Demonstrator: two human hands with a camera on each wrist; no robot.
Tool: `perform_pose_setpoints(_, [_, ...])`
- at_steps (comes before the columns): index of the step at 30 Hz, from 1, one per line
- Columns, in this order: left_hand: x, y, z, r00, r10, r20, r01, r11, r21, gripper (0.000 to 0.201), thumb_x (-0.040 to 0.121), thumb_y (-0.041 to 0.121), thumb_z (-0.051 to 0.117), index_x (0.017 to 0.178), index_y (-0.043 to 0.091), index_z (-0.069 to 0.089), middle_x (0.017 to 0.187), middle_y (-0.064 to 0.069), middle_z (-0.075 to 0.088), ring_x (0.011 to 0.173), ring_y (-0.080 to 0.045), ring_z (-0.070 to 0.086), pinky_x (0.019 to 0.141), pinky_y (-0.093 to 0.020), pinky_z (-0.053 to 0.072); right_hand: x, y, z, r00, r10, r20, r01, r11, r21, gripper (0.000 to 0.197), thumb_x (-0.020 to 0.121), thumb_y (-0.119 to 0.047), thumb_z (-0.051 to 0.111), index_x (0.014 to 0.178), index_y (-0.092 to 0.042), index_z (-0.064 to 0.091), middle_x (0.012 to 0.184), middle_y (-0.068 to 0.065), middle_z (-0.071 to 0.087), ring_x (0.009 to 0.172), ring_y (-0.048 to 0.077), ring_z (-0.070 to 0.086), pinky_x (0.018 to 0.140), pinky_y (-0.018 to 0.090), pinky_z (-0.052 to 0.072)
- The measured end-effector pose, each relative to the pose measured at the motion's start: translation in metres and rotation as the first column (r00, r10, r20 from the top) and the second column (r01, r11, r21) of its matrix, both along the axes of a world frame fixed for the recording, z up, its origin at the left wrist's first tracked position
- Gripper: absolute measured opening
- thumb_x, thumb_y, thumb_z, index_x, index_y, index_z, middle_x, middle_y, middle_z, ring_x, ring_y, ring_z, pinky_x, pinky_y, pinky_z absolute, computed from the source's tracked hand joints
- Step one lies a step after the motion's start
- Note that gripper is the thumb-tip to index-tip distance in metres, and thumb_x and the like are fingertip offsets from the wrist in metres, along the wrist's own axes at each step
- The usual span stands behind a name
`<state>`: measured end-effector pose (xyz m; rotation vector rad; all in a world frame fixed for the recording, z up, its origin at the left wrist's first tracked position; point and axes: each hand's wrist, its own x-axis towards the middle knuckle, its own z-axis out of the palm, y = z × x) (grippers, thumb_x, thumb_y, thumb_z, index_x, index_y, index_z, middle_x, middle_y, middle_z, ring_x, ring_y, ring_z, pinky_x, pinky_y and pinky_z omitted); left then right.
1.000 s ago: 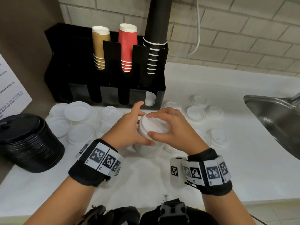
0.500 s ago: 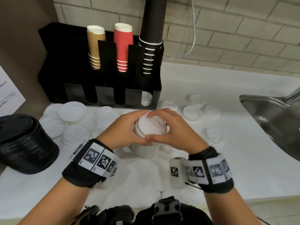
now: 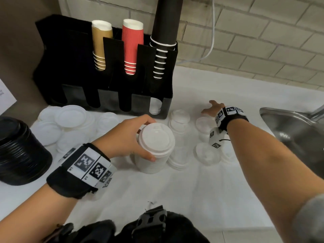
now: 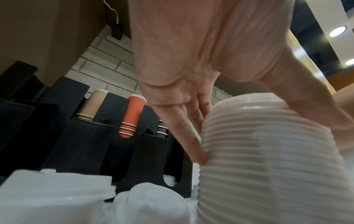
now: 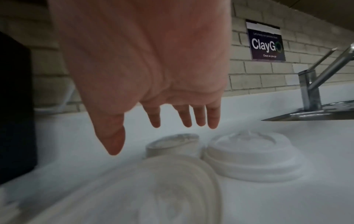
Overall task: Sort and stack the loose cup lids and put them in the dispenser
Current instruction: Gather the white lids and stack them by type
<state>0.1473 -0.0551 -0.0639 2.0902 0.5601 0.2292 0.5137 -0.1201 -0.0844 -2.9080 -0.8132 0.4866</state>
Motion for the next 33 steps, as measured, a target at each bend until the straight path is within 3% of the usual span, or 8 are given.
perform_pose_setpoints(9, [0.001,0.003,-0.004,1.000,-0.005,-0.008,0.006,1.000,0.023,0.077,0.047,0.034,0.095,0.111,0.042,0.053,0.112,0.028,0.058,0.106,0.006,0.053,0.090,-0.027,0.052,0.020,0.018,-0.015,0.992,0.043,-0.117,-0.045,0.999,-0.017,0.064,0.100,-0.026,0.049,0.153,-0.020,0.015,0.155,0.016,0.027,0.140,0.035,0.029,0.108,0.035,0.027])
perform_pose_setpoints(15, [0.000,0.004,-0.006,1.000,-0.009,-0.002,0.009,1.000,0.023,0.077,0.047,0.034,0.095,0.110,0.044,0.053,0.111,0.029,0.058,0.106,0.006,0.053,0.087,-0.025,0.051,0.004,0.017,0.023,0.998,-0.062,-0.030,0.067,0.981,0.181,0.053,0.098,-0.046,0.039,0.147,-0.032,0.024,0.149,0.025,0.028,0.132,0.042,0.036,0.110,0.042,0.026])
perform_pose_setpoints(18, [-0.002,0.003,-0.009,1.000,-0.004,0.018,0.004,1.000,0.022,0.078,0.048,0.034,0.095,0.113,0.043,0.053,0.112,0.027,0.059,0.107,0.004,0.053,0.085,-0.022,0.048,-0.018,0.006,0.047,0.996,0.013,-0.085,0.024,0.908,0.419,0.048,0.095,-0.052,0.041,0.139,-0.035,0.035,0.139,0.021,0.045,0.124,0.037,0.046,0.106,0.043,0.033])
perform_pose_setpoints(20, [-0.003,0.002,-0.010,1.000,-0.004,0.028,0.003,0.999,0.038,0.079,0.048,0.038,0.094,0.115,0.044,0.052,0.113,0.028,0.059,0.108,0.005,0.053,0.086,-0.020,0.046,-0.043,-0.007,0.057,0.987,0.121,-0.103,-0.036,0.805,0.592,0.040,0.095,-0.045,0.045,0.133,-0.035,0.041,0.132,0.014,0.053,0.109,0.027,0.054,0.089,0.033,0.040])
perform_pose_setpoints(22, [-0.004,0.001,-0.011,0.999,-0.001,0.033,0.000,0.999,0.036,0.079,0.048,0.040,0.093,0.116,0.044,0.051,0.114,0.029,0.058,0.110,0.004,0.052,0.091,-0.023,0.046,-0.077,-0.025,0.061,0.967,0.224,-0.123,-0.062,0.673,0.737,0.032,0.093,-0.039,0.050,0.125,-0.039,0.048,0.121,0.003,0.060,0.092,0.008,0.057,0.075,0.024,0.040])
perform_pose_setpoints(25, [-0.004,-0.002,-0.015,0.999,0.000,0.044,-0.002,0.999,0.042,0.081,0.052,0.037,0.093,0.119,0.046,0.048,0.121,0.030,0.050,0.114,0.004,0.048,0.097,-0.024,0.043,-0.136,-0.051,0.057,0.905,0.400,-0.144,-0.104,0.535,0.838,0.029,0.088,-0.040,0.054,0.117,-0.038,0.058,0.103,-0.024,0.061,0.091,-0.010,0.053,0.077,0.014,0.041])
perform_pose_setpoints(29, [-0.006,-0.006,-0.019,0.996,0.007,0.088,-0.010,0.999,0.038,0.089,0.057,0.034,0.092,0.131,0.043,0.044,0.121,0.035,0.038,0.113,0.018,0.039,0.088,-0.010,0.037,-0.197,-0.071,0.038,0.837,0.520,-0.171,-0.110,0.464,0.879,0.028,0.091,-0.025,0.060,0.119,-0.025,0.061,0.120,-0.016,0.061,0.105,-0.003,0.054,0.082,0.015,0.043])
perform_pose_setpoints(33, [-0.009,-0.010,-0.020,0.991,0.044,0.128,-0.050,0.998,0.042,0.094,0.057,0.038,0.091,0.134,0.047,0.040,0.119,0.031,0.045,0.111,0.012,0.046,0.092,-0.020,0.043,-0.227,-0.082,0.023,0.862,0.490,-0.131,-0.146,0.487,0.861,0.041,0.080,-0.043,0.062,0.119,-0.032,0.062,0.126,-0.015,0.058,0.118,0.004,0.050,0.086,0.023,0.044])
